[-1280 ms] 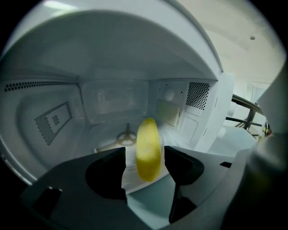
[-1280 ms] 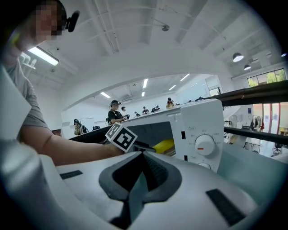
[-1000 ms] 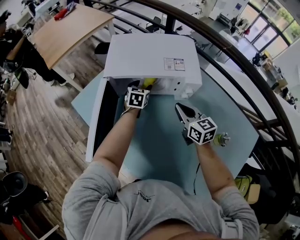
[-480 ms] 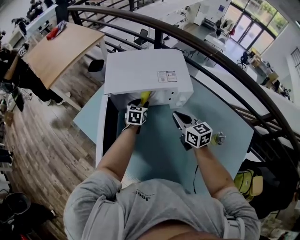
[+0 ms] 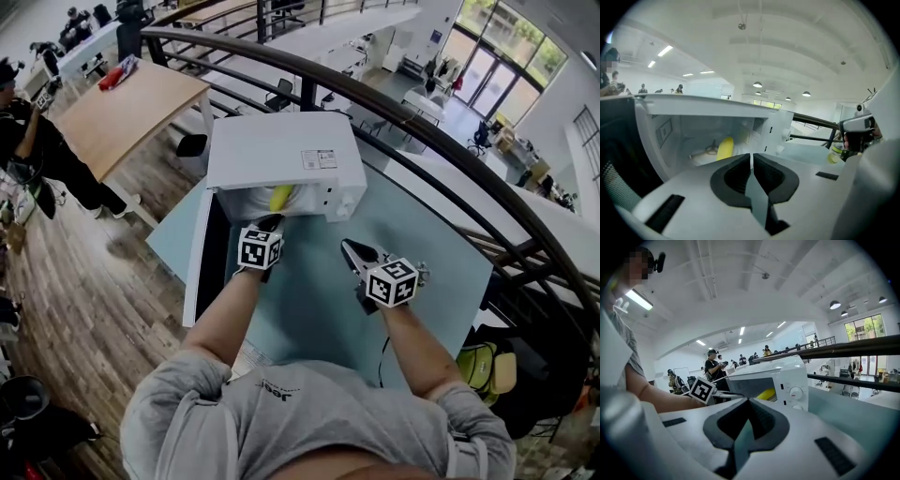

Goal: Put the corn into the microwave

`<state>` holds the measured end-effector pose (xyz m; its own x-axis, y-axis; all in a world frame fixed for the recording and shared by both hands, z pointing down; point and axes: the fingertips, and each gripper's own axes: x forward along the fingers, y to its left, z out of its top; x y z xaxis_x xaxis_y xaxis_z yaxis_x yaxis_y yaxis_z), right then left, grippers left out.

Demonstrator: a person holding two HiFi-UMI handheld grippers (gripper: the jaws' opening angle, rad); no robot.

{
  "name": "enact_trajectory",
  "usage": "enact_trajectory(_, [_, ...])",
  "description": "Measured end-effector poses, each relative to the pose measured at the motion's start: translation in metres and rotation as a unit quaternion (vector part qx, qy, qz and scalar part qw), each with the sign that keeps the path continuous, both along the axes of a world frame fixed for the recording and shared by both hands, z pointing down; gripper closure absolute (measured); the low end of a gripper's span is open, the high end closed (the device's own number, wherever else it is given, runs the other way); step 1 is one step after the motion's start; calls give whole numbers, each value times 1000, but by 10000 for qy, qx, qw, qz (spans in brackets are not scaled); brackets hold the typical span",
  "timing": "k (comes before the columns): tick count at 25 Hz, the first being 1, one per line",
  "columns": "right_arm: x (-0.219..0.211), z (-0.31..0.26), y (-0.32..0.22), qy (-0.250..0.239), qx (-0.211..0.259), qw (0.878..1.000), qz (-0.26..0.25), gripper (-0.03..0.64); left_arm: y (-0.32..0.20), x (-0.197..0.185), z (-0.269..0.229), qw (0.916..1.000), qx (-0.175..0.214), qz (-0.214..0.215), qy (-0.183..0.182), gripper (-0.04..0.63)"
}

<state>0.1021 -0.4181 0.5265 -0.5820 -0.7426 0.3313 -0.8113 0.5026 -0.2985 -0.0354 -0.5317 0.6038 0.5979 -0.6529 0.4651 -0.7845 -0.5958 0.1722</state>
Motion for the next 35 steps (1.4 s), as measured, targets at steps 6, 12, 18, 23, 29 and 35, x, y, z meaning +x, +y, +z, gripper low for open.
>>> enact_trajectory(6, [13,-17,48,-58,74,9997,-222,600,62,12,-31,9995,60,24,302,577])
enact_trajectory(12, [40,-33,104,5,107,9992,-376,600,132,29,-56,9990,102,99,413,577])
enact_trajectory(18, [71,-48,152,131,179,9986,-488,600,181,44,-83,9986,243,54,461,577])
enact_trajectory(23, [97,-60,186,90,234,9986,-463,600,216,59,-109,9980,396,27,495,577])
enact_trajectory(29, [109,-75,220,71,369,9978,-554,600,258,68,-138,9967,642,2,490,577])
enact_trajectory(35, [111,-86,245,67,474,9968,-642,600,297,58,-153,9956,765,-101,524,577])
